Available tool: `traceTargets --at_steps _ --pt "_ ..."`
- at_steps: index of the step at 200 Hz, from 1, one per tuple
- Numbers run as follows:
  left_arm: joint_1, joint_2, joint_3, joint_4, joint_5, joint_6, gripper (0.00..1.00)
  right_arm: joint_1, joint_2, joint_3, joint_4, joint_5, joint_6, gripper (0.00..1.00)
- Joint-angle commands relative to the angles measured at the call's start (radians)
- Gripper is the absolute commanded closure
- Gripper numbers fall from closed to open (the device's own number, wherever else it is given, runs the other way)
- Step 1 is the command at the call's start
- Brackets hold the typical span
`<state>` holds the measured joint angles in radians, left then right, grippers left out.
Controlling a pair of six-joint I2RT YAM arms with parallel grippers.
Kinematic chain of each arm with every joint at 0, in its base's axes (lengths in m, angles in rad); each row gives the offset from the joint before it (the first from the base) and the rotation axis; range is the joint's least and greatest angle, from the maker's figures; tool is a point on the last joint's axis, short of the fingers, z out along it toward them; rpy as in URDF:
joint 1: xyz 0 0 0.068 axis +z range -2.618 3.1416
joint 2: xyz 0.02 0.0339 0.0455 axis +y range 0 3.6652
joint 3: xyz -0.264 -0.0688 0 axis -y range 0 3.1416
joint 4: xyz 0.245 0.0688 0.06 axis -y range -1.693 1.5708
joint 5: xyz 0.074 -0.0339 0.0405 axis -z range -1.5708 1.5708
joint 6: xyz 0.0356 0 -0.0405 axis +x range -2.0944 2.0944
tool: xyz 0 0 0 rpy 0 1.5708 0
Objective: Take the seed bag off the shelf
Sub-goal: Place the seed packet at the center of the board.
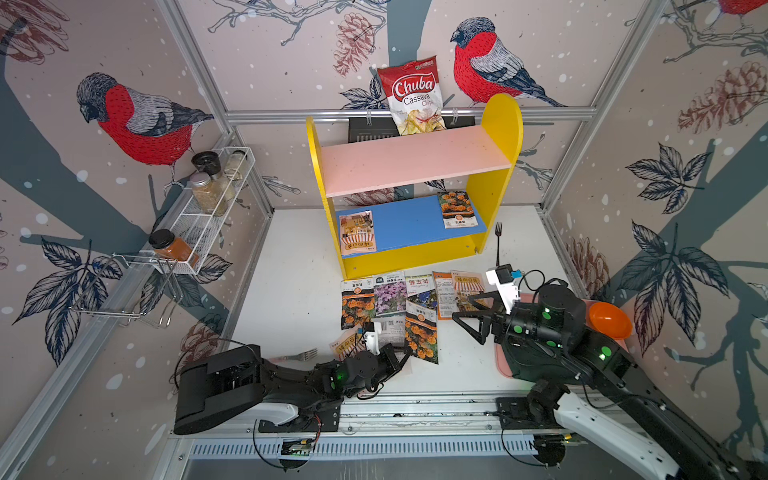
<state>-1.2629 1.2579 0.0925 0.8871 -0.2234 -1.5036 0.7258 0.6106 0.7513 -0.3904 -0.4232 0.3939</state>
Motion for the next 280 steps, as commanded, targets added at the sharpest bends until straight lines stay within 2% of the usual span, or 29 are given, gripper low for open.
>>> traceTargets --at_steps 1,38,76,96,114,140,189,215,245,263,280 --pt "-0.022 0.057 0.023 0.122 -0.041 -0.024 1.0 0.003 -0.002 0.008 -0.021 0.0 -0.008 0.0" --pt "-0.08 0.115 0.053 0.091 -0.101 -0.072 1.0 0.003 -0.012 0.008 -0.029 0.0 -0.008 0.0" --pt "-0.135 0.059 0.065 -0.075 -0.196 -0.139 1.0 0.003 -0.027 0.0 -0.041 0.006 -0.009 0.0" --pt "-0.147 0.037 0.061 -0.108 -0.22 -0.153 0.86 0.003 -0.026 -0.006 -0.037 0.007 -0.009 0.0" --pt "-0.149 0.041 0.059 -0.106 -0.22 -0.159 0.81 0.002 -0.026 -0.012 -0.027 0.004 -0.004 0.0" --pt "-0.15 0.069 0.059 -0.09 -0.205 -0.171 0.8 0.003 -0.025 -0.014 -0.021 0.004 -0.002 0.0" --pt "-0.15 0.124 0.091 -0.148 -0.146 -0.211 0.49 0.003 -0.026 -0.009 -0.029 0.007 -0.003 0.0" --pt "-0.149 0.104 0.141 -0.253 -0.136 -0.186 0.28 0.003 -0.029 -0.009 -0.029 0.011 -0.002 0.0" --pt "-0.148 0.035 0.215 -0.466 -0.152 -0.141 0.05 0.003 -0.03 -0.015 -0.027 0.011 -0.003 0.0" --pt "-0.141 0.011 0.255 -0.59 -0.154 -0.119 0.04 0.002 -0.032 -0.018 -0.025 0.011 -0.003 0.0" --pt "-0.128 -0.002 0.27 -0.633 -0.133 -0.094 0.04 0.003 -0.035 -0.02 -0.024 0.012 -0.004 0.0"
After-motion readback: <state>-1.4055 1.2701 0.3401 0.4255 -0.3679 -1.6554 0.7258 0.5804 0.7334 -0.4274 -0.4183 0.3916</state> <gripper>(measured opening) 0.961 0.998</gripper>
